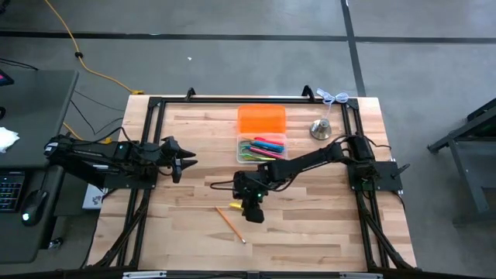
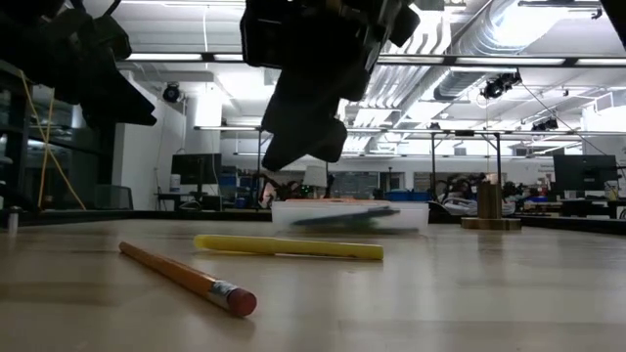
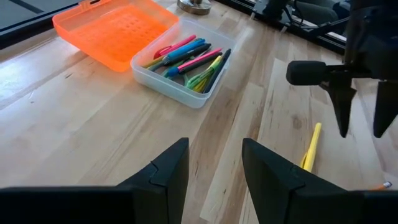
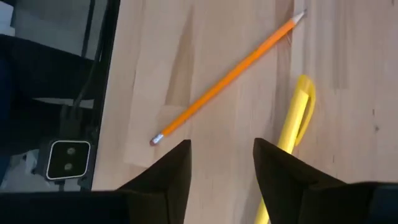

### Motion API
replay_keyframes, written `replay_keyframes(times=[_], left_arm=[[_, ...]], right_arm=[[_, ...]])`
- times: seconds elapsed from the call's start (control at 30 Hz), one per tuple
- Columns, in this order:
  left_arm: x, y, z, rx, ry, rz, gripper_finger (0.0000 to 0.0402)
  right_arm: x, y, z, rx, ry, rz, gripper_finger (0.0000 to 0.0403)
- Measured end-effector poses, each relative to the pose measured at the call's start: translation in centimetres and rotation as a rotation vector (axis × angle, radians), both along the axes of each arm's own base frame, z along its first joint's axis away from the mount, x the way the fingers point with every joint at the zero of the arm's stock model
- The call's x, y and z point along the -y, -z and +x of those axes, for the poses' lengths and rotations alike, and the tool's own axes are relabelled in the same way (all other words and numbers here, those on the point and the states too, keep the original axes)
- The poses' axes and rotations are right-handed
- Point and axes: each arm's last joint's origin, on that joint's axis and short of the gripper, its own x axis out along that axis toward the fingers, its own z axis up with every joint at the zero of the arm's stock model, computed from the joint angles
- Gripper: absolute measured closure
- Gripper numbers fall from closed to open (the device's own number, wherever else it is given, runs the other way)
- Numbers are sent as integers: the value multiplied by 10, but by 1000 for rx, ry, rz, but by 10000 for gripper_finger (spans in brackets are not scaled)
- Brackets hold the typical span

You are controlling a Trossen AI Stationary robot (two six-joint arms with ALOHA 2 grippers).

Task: Pick & place school supplies into a supply box
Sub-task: Put the yellow highlighter into the supply box

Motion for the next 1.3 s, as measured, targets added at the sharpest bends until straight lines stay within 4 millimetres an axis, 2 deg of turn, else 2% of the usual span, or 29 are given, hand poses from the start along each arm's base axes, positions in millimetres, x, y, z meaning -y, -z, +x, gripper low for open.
replay_keyframes(times=[0.27,0.6,0.8,1.3], left_arm=[[0,0,0,0,-1,0,222],[0,2,-1,-25,-1,4,222],[0,2,-1,-26,-1,4,222],[0,3,-1,-31,-7,8,222]], right_arm=[[-2,-8,9,-52,-30,-26,249],[-4,20,30,-374,-97,-171,249],[-5,29,40,-381,-108,-195,249],[-4,29,43,-334,-91,-294,249]])
